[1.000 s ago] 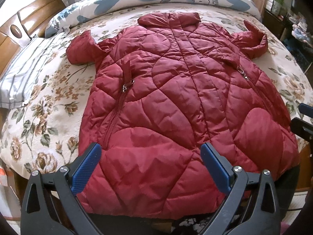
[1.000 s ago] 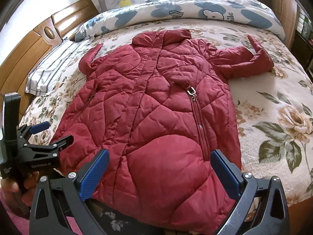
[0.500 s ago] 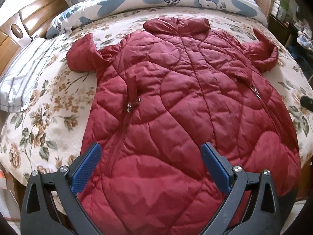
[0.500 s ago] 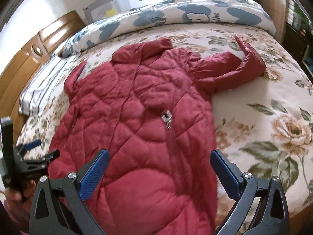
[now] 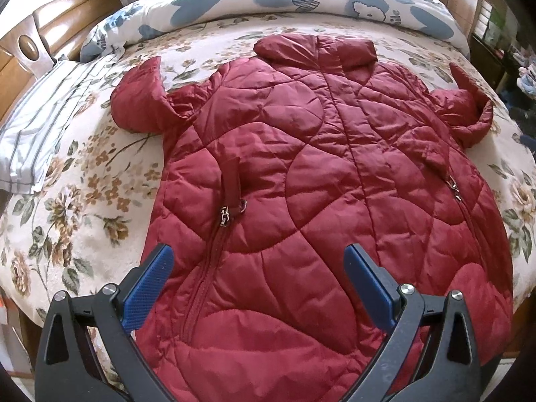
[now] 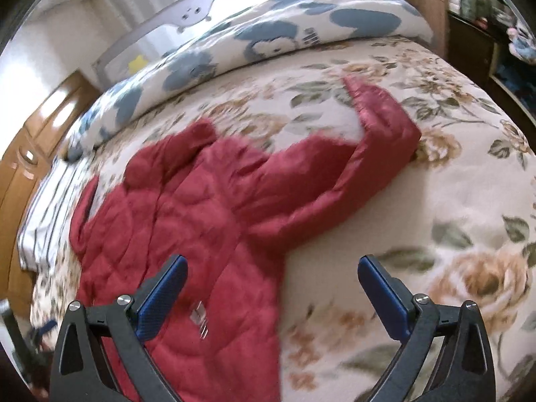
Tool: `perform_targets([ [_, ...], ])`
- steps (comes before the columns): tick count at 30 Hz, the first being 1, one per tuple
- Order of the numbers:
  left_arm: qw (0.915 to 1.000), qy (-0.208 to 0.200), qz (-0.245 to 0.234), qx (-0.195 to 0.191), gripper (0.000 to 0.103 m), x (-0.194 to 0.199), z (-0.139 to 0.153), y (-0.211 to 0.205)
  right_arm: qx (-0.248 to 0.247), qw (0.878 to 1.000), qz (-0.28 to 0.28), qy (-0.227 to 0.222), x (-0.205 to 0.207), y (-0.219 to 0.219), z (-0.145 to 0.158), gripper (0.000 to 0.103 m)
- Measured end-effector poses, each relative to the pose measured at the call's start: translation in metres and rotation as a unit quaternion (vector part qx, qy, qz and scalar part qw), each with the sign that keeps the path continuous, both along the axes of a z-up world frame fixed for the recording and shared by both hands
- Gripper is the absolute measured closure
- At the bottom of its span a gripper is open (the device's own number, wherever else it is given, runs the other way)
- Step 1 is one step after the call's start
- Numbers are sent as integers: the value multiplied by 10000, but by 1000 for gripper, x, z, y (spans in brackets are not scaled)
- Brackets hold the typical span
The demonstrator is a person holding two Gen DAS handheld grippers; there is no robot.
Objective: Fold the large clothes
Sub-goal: 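Reach the right tool to the jacket sleeve cuff and close on it, then fold the held sleeve across the jacket body with the right tool while the left tool grasps the other sleeve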
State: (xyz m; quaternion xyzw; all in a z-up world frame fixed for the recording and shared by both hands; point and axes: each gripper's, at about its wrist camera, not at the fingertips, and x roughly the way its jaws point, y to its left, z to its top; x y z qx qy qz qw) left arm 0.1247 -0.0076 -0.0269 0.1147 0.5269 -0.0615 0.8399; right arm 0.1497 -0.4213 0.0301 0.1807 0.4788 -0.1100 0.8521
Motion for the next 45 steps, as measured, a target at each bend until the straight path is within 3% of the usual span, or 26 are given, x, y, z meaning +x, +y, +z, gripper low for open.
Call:
perform_targets([
  [8,10000,-61,-13,33,1,15,-6,-6,-203,9973,-683,-168,60,-71,-19,13],
  [16,9999,-78,56,84,1,30,-7,-7,-640,9916,-1052,391,121,-116,-62,26],
  [17,9999,-95,63,71,1,31,-7,-7,-656,9907,-1079,501,125,-120,-69,31],
  [21,9999,-112,88,20,1,37,-7,-6,-459,9902,-1185,576,127,-131,-83,74],
  [23,9999,-108,103,-23,1,39,-8,-6,-514,9912,-1136,450,124,-126,-76,87],
  [26,9999,-77,130,-78,1,42,-11,-5,-446,9944,-951,114,117,-112,-60,89],
  [36,9996,-66,194,-177,1,44,-17,0,-52,9953,170,-955,93,-20,-1,89],
  [41,9989,-15,228,-413,1,45,-18,8,154,9895,829,-1174,83,36,6,89],
  [45,9959,176,259,-847,1,49,-19,15,284,9814,1532,-1124,80,88,-4,89],
])
